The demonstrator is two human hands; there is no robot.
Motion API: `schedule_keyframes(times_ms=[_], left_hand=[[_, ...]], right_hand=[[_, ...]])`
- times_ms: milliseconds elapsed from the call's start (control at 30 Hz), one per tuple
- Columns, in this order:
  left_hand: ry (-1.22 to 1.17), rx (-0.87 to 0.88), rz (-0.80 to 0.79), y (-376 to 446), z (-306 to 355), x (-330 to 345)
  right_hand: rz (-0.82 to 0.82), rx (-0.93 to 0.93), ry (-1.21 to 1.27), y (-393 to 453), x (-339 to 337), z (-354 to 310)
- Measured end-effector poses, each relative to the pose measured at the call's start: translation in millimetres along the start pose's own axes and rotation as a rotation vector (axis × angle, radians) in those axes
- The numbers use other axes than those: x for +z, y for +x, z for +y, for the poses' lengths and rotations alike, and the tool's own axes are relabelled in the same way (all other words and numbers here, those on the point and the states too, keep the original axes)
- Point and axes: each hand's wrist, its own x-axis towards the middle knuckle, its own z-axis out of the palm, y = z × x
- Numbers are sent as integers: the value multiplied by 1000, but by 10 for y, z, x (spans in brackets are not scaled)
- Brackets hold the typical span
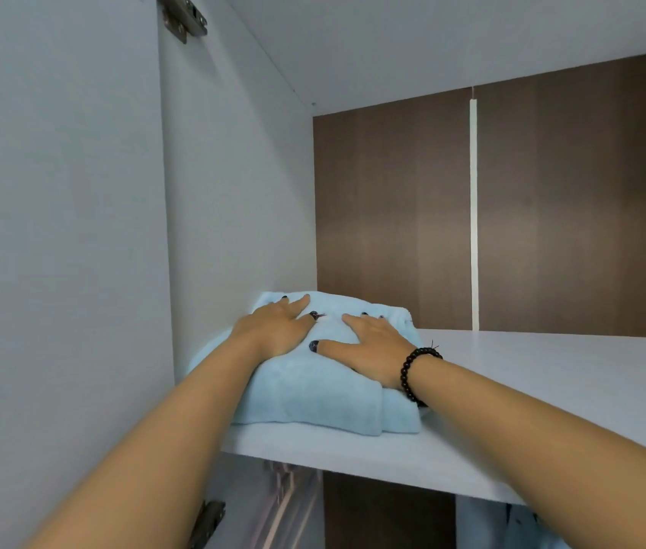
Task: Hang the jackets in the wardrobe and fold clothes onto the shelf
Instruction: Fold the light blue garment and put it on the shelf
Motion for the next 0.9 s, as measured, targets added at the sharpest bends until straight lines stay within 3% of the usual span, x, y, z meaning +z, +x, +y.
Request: schedule_keyframes(times_ms=[167, 333, 433, 667, 900], left_hand=[[19, 83, 10, -422, -41, 17], [72, 120, 44, -954, -66, 27], [73, 148, 81, -1321, -92, -15], [401, 62, 103, -2477, -126, -121], [417, -117, 33, -3889, -169, -143]], right_hand=[[186, 108, 114, -424, 81, 42], [209, 77, 205, -895, 34, 20], [231, 16, 129, -1244, 19, -26], [127, -198, -108, -2105, 105, -257], [-113, -327, -101, -3050, 498, -380]])
